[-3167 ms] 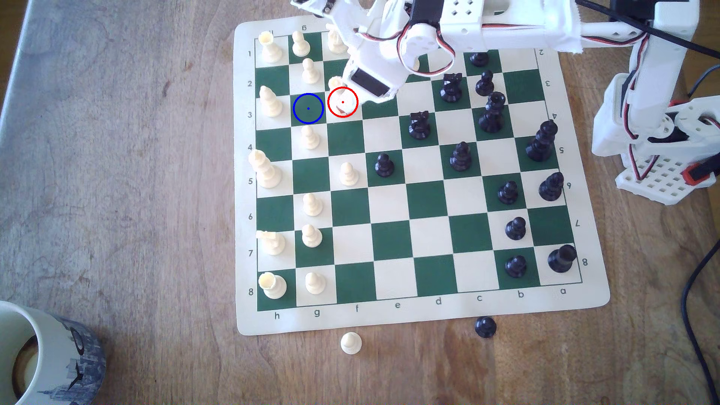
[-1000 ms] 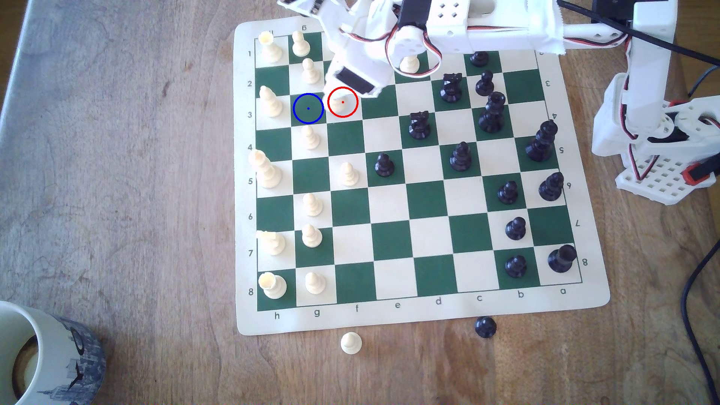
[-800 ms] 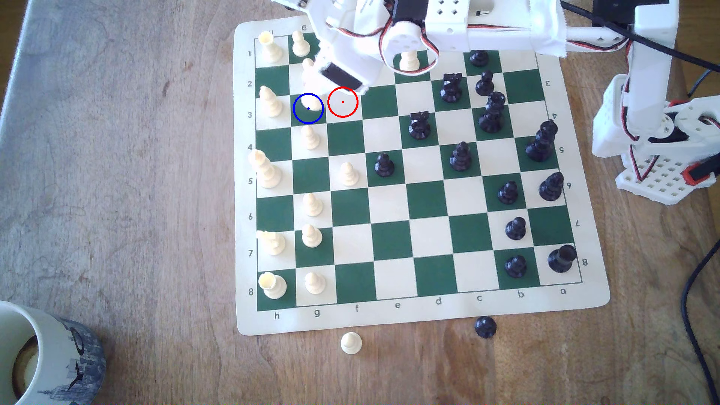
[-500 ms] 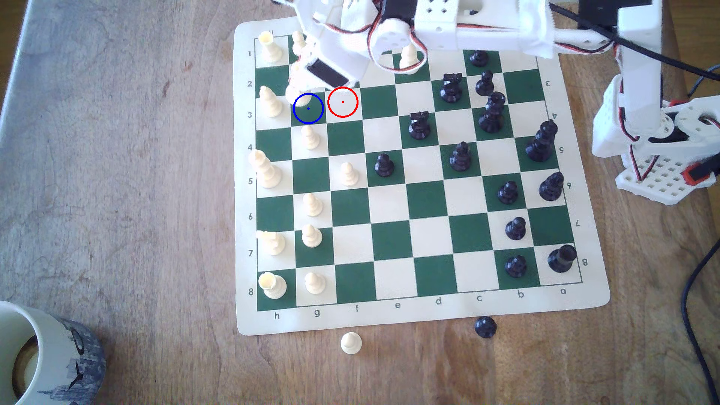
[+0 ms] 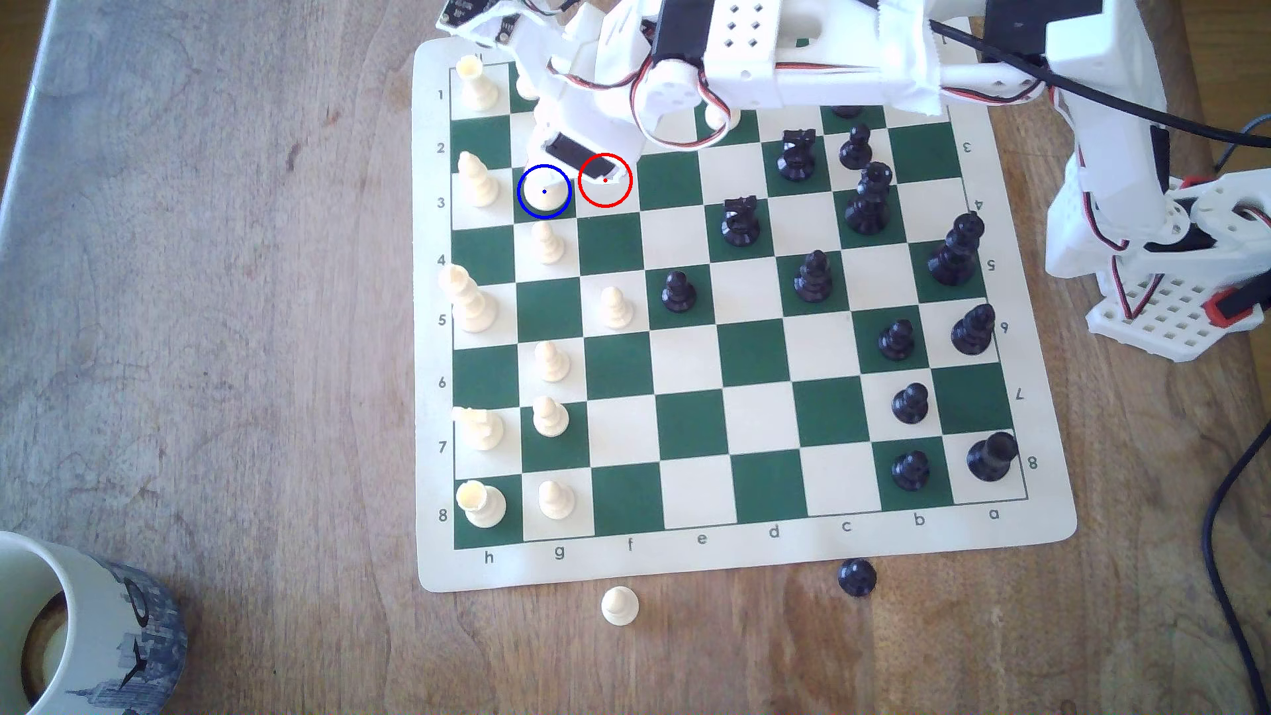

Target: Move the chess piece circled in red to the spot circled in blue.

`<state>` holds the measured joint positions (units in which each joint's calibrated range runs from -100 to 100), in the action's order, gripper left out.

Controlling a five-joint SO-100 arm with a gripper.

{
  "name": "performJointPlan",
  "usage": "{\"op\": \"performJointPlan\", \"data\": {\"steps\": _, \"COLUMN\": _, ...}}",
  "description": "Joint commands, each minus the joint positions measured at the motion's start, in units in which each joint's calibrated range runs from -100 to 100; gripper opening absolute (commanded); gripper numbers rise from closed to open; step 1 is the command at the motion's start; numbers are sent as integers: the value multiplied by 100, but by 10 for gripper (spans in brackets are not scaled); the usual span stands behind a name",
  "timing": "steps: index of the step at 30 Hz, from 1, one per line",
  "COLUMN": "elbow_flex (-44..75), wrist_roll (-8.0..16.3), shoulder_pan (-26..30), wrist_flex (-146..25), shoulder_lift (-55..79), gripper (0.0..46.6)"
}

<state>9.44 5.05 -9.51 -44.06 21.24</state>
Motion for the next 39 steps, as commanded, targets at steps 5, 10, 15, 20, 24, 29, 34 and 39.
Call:
{"op": "performJointPlan", "data": {"steps": 5, "elbow_flex": 959, "wrist_roll": -29, "shoulder_pan": -77, "wrist_flex": 74, "shoulder_lift": 32, "gripper": 4}}
{"op": "performJointPlan", "data": {"steps": 10, "elbow_flex": 969, "wrist_roll": -39, "shoulder_pan": -93, "wrist_flex": 66, "shoulder_lift": 92, "gripper": 4}}
{"op": "performJointPlan", "data": {"steps": 15, "elbow_flex": 969, "wrist_roll": -63, "shoulder_pan": -93, "wrist_flex": 33, "shoulder_lift": 109, "gripper": 4}}
{"op": "performJointPlan", "data": {"steps": 20, "elbow_flex": 969, "wrist_roll": -107, "shoulder_pan": -109, "wrist_flex": 25, "shoulder_lift": 227, "gripper": 5}}
{"op": "performJointPlan", "data": {"steps": 24, "elbow_flex": 941, "wrist_roll": -107, "shoulder_pan": -109, "wrist_flex": 8, "shoulder_lift": 278, "gripper": 14}}
{"op": "performJointPlan", "data": {"steps": 29, "elbow_flex": 932, "wrist_roll": -112, "shoulder_pan": -124, "wrist_flex": 8, "shoulder_lift": 278, "gripper": 97}}
{"op": "performJointPlan", "data": {"steps": 34, "elbow_flex": 905, "wrist_roll": -88, "shoulder_pan": -140, "wrist_flex": 8, "shoulder_lift": 126, "gripper": 182}}
{"op": "performJointPlan", "data": {"steps": 39, "elbow_flex": 678, "wrist_roll": -78, "shoulder_pan": -163, "wrist_flex": 8, "shoulder_lift": -307, "gripper": 182}}
